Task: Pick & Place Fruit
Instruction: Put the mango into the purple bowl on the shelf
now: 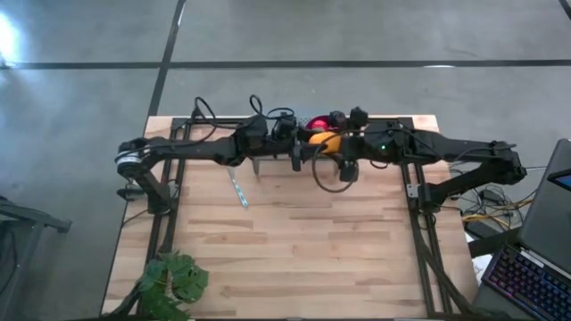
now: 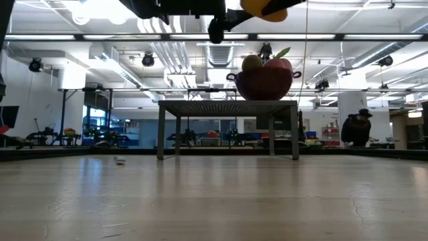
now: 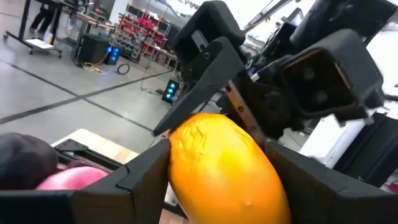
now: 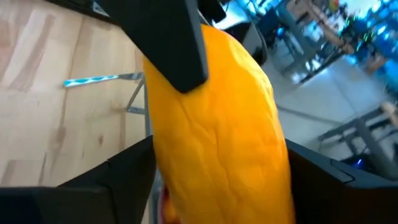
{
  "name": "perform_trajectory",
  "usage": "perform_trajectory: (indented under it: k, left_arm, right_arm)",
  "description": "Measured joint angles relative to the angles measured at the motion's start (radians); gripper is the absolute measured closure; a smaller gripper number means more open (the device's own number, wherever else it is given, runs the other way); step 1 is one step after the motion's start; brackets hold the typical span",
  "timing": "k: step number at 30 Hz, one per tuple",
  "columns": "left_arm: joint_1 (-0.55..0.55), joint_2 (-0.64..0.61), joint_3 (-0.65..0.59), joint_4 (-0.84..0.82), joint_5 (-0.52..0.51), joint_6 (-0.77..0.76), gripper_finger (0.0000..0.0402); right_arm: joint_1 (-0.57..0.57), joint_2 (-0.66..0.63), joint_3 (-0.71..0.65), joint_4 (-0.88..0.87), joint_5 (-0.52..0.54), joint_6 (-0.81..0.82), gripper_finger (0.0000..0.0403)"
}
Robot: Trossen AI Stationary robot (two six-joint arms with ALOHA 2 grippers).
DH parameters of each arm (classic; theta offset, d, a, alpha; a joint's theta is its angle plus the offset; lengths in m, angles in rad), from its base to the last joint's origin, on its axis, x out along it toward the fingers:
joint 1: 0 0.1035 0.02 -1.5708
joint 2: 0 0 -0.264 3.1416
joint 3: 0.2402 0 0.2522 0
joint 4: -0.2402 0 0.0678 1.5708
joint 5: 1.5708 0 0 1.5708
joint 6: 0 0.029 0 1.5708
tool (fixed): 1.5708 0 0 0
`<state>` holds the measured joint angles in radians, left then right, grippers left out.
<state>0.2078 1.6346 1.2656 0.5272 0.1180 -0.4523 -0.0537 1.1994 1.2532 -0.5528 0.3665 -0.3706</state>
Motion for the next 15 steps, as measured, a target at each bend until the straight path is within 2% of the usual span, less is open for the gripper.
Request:
perform_trajectory:
  k: [8,15]
  left_arm:
    - [0.007,-0.001,0.089,-0.157,-0.027,0.077,0.0149]
    - [0.014,-0.001,0.267,-0.515,-0.116,0.207,0.0149]
  right_arm:
    - [0.002,-0.002,0.165,-0.28,0.0,0.162,0.0063]
    - [0.002,-0.017,0.228,-0.52,0.0,0.317,0.0057]
